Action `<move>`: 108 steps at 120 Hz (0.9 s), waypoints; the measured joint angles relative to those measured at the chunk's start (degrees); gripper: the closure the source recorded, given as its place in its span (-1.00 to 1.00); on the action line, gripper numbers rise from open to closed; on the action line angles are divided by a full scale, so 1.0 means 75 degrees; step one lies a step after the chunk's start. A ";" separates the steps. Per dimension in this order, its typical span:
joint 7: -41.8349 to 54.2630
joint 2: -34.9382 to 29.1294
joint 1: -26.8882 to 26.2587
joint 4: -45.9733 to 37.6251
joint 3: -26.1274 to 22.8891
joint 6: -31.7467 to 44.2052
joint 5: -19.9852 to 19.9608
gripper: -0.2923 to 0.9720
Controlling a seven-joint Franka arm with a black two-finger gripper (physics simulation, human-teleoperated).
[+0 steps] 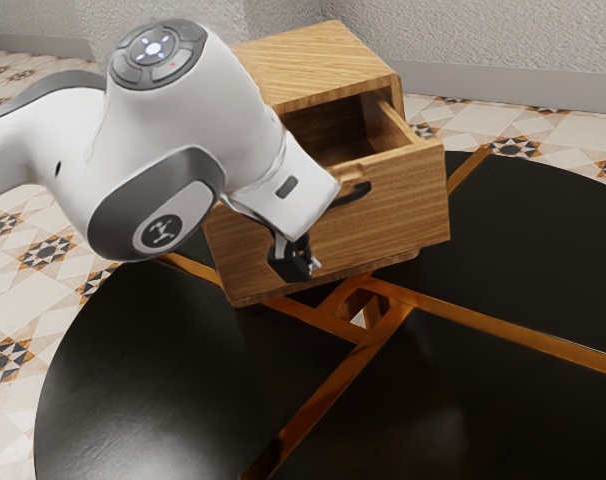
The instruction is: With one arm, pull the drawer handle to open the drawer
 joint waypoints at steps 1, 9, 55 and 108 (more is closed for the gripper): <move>-0.0006 -0.0023 0.0002 -0.0017 -0.0015 0.0001 0.0000 -0.35; -0.0054 -0.0131 -0.0001 -0.0120 -0.0100 0.0008 0.0005 -0.41; -0.0268 -0.0519 0.0006 -0.0469 -0.0294 0.0014 -0.0010 -0.50; -0.0896 -0.1183 0.0037 0.1277 0.0188 -0.2407 -0.1025 -0.54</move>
